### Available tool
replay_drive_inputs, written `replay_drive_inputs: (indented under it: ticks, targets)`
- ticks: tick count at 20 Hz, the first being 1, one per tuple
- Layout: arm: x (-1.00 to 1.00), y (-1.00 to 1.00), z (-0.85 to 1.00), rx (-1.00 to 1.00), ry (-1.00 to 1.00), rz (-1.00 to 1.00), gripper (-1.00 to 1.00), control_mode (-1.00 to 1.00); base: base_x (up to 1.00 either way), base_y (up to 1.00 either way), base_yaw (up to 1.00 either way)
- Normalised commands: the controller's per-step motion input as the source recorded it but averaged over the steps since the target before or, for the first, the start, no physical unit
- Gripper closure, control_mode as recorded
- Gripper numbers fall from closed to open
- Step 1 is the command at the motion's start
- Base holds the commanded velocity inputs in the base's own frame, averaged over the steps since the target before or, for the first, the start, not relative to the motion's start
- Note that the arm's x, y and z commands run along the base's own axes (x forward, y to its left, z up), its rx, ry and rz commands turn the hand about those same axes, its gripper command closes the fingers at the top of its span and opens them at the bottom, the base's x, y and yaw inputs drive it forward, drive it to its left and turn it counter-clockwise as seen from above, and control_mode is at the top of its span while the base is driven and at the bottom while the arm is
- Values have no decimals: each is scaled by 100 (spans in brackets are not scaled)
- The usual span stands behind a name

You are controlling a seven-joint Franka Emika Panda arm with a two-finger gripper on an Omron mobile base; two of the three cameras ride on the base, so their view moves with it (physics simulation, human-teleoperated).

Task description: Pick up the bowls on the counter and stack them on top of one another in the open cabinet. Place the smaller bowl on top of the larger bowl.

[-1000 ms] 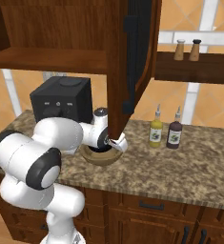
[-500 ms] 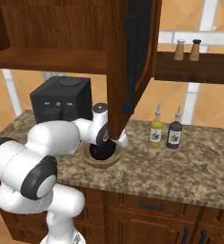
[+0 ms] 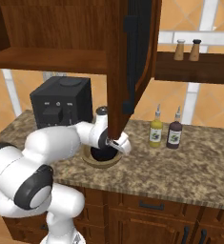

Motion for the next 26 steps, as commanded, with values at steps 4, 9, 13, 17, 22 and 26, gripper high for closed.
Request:
replay_drive_inputs:
  ticks: [4, 9, 13, 17, 22, 26]
  targets:
    - [-8, -4, -55, 3, 12, 0, -100, -100, 0, 0, 0]
    - [0, 0, -51, 4, 8, 0, -100, -100, 0, 0, 0]
    - [0, 0, -59, 2, 7, 0, -100, -100, 0, 0, 0]
    - [0, 0, -9, 0, 0, 0, 100, -100, 0, 0, 0]
    - [-10, 0, 26, 0, -1, 0, 100, -100, 0, 0, 0]
    - [-44, 3, 94, -3, -13, 0, 100, -100, 0, 0, 0]
